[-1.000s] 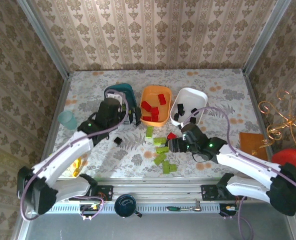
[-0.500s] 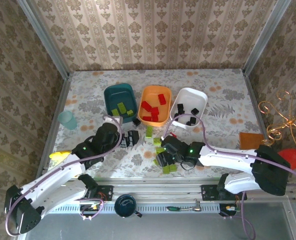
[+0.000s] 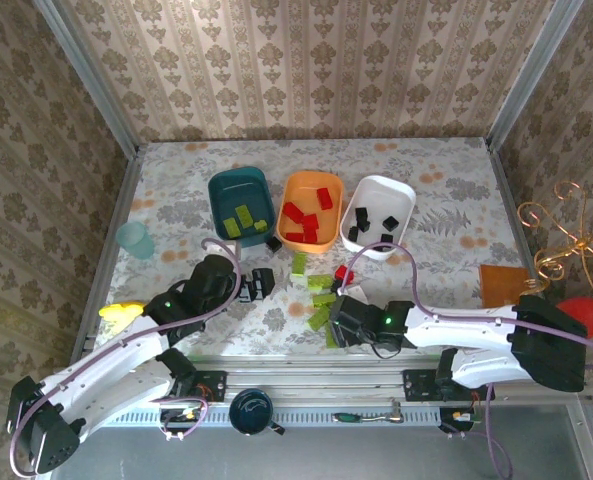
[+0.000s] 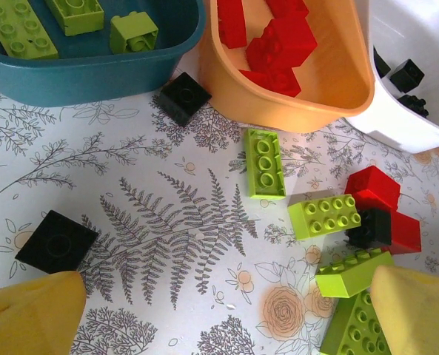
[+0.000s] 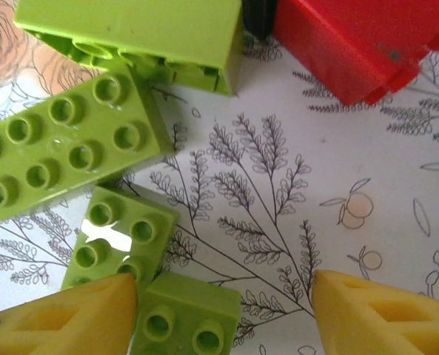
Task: Sort the legos into containers by color
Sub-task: Pick up the lego from the bottom-center of the table, then place the lego in the container.
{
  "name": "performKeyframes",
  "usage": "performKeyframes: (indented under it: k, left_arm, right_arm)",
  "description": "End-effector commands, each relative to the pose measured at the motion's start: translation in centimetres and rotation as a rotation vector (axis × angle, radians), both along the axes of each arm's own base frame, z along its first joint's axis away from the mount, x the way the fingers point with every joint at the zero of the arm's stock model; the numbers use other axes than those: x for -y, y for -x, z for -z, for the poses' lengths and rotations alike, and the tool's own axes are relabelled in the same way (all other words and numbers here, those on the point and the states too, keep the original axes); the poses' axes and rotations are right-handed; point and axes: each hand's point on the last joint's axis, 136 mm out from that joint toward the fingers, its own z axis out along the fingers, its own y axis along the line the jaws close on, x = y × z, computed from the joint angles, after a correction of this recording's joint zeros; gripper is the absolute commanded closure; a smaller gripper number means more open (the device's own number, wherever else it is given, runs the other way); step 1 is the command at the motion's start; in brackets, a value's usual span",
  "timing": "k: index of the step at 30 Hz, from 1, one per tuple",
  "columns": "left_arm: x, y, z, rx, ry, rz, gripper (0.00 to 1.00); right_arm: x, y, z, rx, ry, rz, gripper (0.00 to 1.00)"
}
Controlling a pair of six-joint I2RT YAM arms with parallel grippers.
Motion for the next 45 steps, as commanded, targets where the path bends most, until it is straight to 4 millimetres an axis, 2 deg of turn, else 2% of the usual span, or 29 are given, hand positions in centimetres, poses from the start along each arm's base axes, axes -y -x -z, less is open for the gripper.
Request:
performKeyframes:
  k: [1, 3, 10, 12, 14, 17, 20, 22, 24, 26, 30, 33, 39, 42, 45]
  left_arm:
    - [-0.3, 0.0, 0.5, -0.005, 0.001, -0.022, 0.00]
    - [-0.3, 0.0, 0.6, -0.006, -0.001, -0.023, 0.00]
    - [-0.4, 0.0, 0.8, -0.009, -0.005, -0.027, 0.00]
    - [-0.4, 0.0, 0.8, -0.007, -0.003, -0.027, 0.00]
    - [-0.4, 0.0, 0.8, -0.007, -0.007, -0.027, 0.00]
    - [-0.2, 0.0, 0.8, -0.008, -0.007, -0.017, 0.00]
    - [-0.1, 0.0, 0.9, -0.013, -0.011, -0.013, 0.00]
    - [-0.3, 0.1, 1.0, -0.017, -0.015, -0.015, 0.00]
    - [-0.4, 0.2, 1.0, -0.018, -0.017, -0.015, 0.00]
    - [-0.6, 0.3, 1.0, -0.018, -0.020, -0.023, 0.00]
    - [-0.9, 0.5, 0.9, -0.015, -0.005, -0.033, 0.00]
    - [-1.1, 0.7, 0.8, -0.017, 0.005, -0.038, 0.00]
    - [-1.7, 1.3, 1.1, -0.029, 0.005, -0.046, 0.00]
    - [-2.0, 1.6, 1.1, -0.032, 0.007, -0.051, 0.00]
    - [-2.3, 1.9, 1.2, -0.032, 0.014, -0.057, 0.00]
  right_arm:
    - [0.0, 0.7, 0.8, -0.032, -0.007, 0.016, 0.35]
    - [0.2, 0.8, 1.0, -0.034, 0.005, 0.022, 0.36]
    - [3.1, 0.6, 0.9, 0.010, 0.059, 0.095, 0.57]
    - [4.0, 0.4, 1.0, 0.015, 0.085, 0.114, 0.59]
    - [4.4, 0.4, 1.1, 0.005, 0.102, 0.122, 0.56]
    - [3.6, 0.5, 1.4, -0.008, 0.083, 0.098, 0.55]
    - [2.6, 0.3, 1.3, -0.007, 0.069, 0.060, 0.67]
    - [1.6, -0.3, -0.3, 0.030, 0.036, 0.017, 0.75]
    - [0.4, -1.2, -2.9, 0.082, -0.015, -0.023, 0.80]
    - [-1.0, -2.6, -6.0, 0.123, -0.094, -0.046, 0.83]
    - [-4.9, -6.7, -11.8, 0.183, -0.270, -0.083, 0.85]
    - [-8.2, -10.5, -14.0, 0.233, -0.280, -0.117, 0.84]
    - [-13.5, -19.2, -13.2, 0.193, -0.286, -0.090, 0.84]
    - [-16.6, -22.1, -12.5, 0.171, -0.260, -0.119, 0.83]
    - [-18.9, -24.6, -11.9, 0.155, -0.259, -0.123, 0.83]
